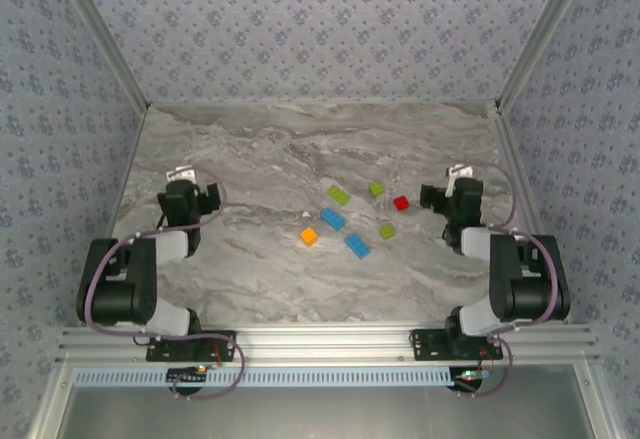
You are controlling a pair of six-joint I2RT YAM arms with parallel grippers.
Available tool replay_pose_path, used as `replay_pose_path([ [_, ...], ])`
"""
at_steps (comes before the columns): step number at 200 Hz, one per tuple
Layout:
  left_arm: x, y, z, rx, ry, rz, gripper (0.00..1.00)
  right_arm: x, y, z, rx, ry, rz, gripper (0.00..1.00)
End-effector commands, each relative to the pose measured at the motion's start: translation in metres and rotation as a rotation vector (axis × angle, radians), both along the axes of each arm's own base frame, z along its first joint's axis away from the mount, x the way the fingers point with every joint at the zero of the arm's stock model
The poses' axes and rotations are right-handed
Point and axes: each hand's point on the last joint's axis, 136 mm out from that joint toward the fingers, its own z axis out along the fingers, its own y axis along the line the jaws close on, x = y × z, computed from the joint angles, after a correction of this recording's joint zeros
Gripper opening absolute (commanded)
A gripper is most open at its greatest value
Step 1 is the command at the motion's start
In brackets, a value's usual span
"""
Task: Assemble a carrot with lego
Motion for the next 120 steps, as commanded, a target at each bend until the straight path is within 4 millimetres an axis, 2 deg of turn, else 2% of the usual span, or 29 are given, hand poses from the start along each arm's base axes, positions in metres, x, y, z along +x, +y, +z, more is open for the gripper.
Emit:
replay_pose_path([
  [1, -0.020, 0.011, 0.032, -0.092, 0.025, 0.136, 0.98, -0.017, 0.012, 0.025, 0.126, 0.129, -0.049, 1.00],
  [11, -0.029, 0.018, 0.036, -0.150, 0.019, 0.218, 0.98, -0.021, 0.033, 0.037, 0.133, 0.143, 0.002, 1.00],
  [29, -0.057, 0.039, 0.024, -0.211, 0.094, 0.413, 0.97, -0.034, 0.078, 0.058, 0.084, 0.158, 0.100, 1.00],
  [47, -0.060, 0.039, 0.000, -0.334, 0.183, 0.390, 0.98, -0.053, 0.128, 0.064, 0.014, 0.214, 0.236, 1.00],
  [61, -0.058, 0.034, -0.017, -0.448, 0.239, 0.339, 0.98, -0.071, 0.161, 0.057, -0.047, 0.285, 0.350, 1.00],
  [77, -0.058, 0.032, -0.026, -0.495, 0.299, 0.316, 0.98, -0.090, 0.193, 0.045, -0.111, 0.349, 0.469, 1.00],
  [100, -0.065, 0.034, -0.028, -0.466, 0.363, 0.322, 0.98, -0.110, 0.224, 0.029, -0.152, 0.385, 0.592, 1.00],
  [120, -0.072, 0.036, -0.021, -0.432, 0.369, 0.317, 0.98, -0.119, 0.246, 0.018, -0.142, 0.404, 0.690, 0.99],
])
